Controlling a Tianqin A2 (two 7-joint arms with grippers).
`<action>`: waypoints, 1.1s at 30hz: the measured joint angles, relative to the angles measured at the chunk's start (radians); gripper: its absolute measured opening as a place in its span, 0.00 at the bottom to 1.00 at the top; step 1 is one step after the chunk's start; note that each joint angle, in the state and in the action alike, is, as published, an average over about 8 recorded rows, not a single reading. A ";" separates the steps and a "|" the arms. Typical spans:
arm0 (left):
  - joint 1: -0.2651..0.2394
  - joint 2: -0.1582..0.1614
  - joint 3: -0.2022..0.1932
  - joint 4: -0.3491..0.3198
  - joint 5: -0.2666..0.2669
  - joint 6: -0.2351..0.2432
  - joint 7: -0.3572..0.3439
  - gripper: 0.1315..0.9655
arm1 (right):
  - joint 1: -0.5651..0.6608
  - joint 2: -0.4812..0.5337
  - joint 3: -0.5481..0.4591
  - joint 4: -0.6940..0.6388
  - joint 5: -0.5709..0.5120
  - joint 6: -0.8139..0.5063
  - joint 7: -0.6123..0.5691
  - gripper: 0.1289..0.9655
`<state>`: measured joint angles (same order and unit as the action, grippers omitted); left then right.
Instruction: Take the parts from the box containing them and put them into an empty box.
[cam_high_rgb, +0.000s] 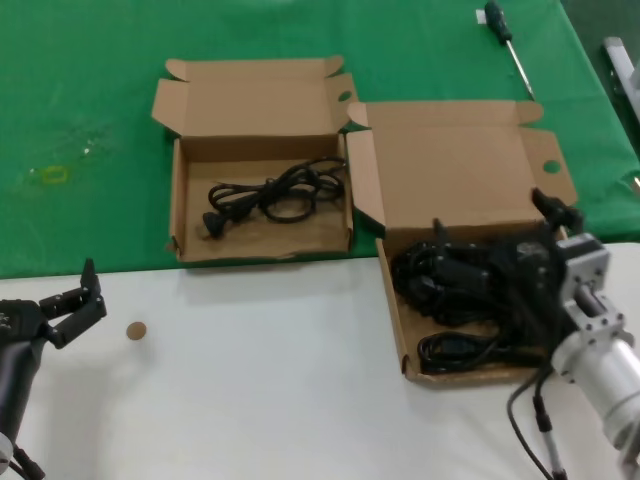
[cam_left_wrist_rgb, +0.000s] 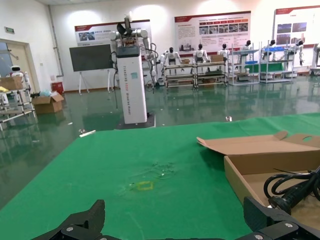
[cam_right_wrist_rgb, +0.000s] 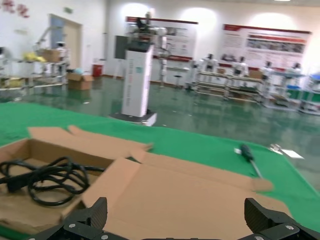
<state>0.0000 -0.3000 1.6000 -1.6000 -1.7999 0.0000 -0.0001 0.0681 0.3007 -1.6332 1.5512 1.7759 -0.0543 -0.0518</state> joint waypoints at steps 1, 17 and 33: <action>0.000 0.000 0.000 0.000 0.000 0.000 0.000 1.00 | -0.010 0.000 0.005 0.007 0.003 0.008 0.007 1.00; 0.000 0.000 0.000 0.000 0.000 0.000 0.000 1.00 | -0.037 0.000 0.018 0.027 0.013 0.030 0.028 1.00; 0.000 0.000 0.000 0.000 0.000 0.000 0.000 1.00 | -0.037 0.000 0.018 0.027 0.013 0.030 0.028 1.00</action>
<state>0.0000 -0.3000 1.6000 -1.6000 -1.8000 0.0000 0.0000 0.0309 0.3003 -1.6150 1.5780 1.7891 -0.0244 -0.0233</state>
